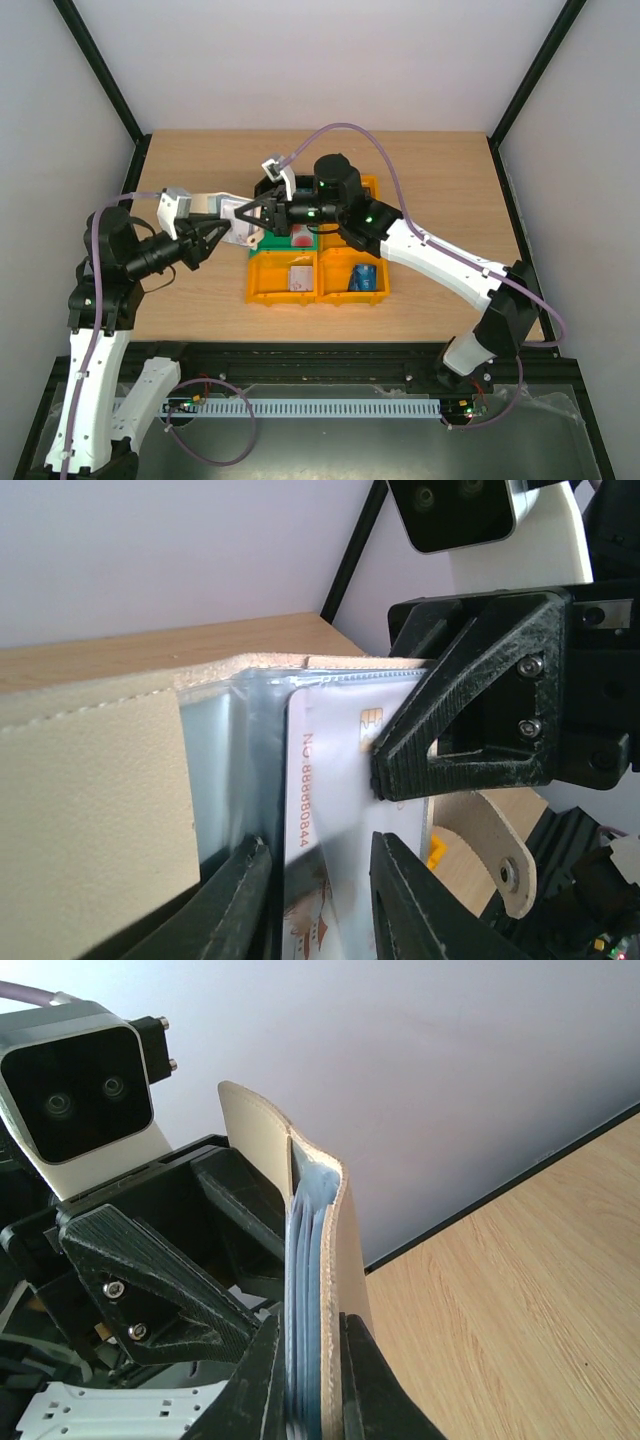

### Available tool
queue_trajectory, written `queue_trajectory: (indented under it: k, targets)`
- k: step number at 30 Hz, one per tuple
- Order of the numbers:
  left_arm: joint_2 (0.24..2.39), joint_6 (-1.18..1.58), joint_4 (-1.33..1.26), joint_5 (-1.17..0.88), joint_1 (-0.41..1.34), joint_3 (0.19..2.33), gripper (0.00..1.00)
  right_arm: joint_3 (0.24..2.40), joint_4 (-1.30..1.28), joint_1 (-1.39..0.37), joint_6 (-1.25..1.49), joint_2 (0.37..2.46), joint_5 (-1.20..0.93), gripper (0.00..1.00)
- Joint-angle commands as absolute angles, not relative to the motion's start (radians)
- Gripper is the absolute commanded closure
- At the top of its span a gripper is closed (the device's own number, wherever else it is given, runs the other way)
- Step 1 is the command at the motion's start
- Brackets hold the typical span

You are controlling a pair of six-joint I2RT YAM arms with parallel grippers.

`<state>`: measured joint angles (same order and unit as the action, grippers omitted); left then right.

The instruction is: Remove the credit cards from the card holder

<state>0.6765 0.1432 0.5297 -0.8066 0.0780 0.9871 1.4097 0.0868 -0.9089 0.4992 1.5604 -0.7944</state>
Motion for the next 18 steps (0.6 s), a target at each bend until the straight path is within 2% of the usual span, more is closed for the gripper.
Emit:
queue_trajectory:
  k: [1,7,13,16,18]
  targets:
    - [0.688,0.177,0.535,-1.101,0.126,0.996,0.75,1.465,0.349,-0.953,0.534,1.591,-0.754,0.98]
    - [0.702,0.247,0.484,-1.172,0.125,0.996,0.84,1.472,0.37,-0.948,0.521,1.602,-0.729,0.98]
    - [0.733,0.274,0.486,-1.38,0.12,1.088,0.64,1.445,0.424,-0.885,0.514,1.583,-0.836,0.98]
    - [0.739,0.209,0.539,-1.385,0.12,1.111,0.63,1.464,0.39,-0.878,0.471,1.567,-0.837,0.98]
    - [0.742,0.094,0.625,-1.312,0.12,1.127,0.65,1.465,0.376,-0.878,0.448,1.56,-0.82,0.98]
